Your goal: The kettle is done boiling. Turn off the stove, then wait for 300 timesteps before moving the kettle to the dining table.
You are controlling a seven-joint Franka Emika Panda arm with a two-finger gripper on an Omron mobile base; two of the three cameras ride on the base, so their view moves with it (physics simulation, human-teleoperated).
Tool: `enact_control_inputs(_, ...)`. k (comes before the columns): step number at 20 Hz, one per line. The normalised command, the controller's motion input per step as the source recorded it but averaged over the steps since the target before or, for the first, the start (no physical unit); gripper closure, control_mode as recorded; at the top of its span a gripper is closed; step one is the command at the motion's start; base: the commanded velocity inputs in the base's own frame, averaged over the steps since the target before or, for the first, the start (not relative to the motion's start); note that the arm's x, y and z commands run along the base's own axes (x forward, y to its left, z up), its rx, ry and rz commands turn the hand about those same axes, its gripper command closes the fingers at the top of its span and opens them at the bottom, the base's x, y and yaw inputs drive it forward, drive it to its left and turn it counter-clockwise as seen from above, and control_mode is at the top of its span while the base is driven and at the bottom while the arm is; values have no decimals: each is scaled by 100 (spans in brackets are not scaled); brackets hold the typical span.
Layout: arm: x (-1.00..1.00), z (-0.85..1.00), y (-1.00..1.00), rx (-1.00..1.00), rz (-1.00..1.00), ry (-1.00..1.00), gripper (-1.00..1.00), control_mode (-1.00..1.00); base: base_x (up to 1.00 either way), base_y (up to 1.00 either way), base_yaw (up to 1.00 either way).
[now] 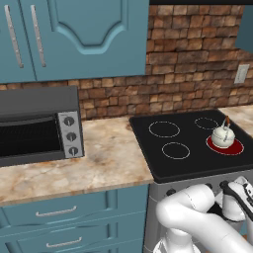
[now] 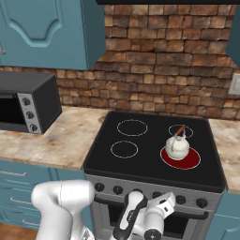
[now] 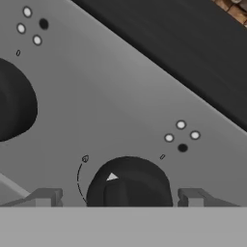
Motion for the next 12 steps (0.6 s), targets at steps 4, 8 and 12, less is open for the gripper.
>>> enact_control_inputs(4,16,-10,-2,0,0,0,-100,-100,0,0,0)
enact_control_inputs(8,5,-10,-1,0,0,0,100,-100,0,0,0)
enact_control_inputs(12,2,-10,0,0,0,0,100,-100,0,0,0)
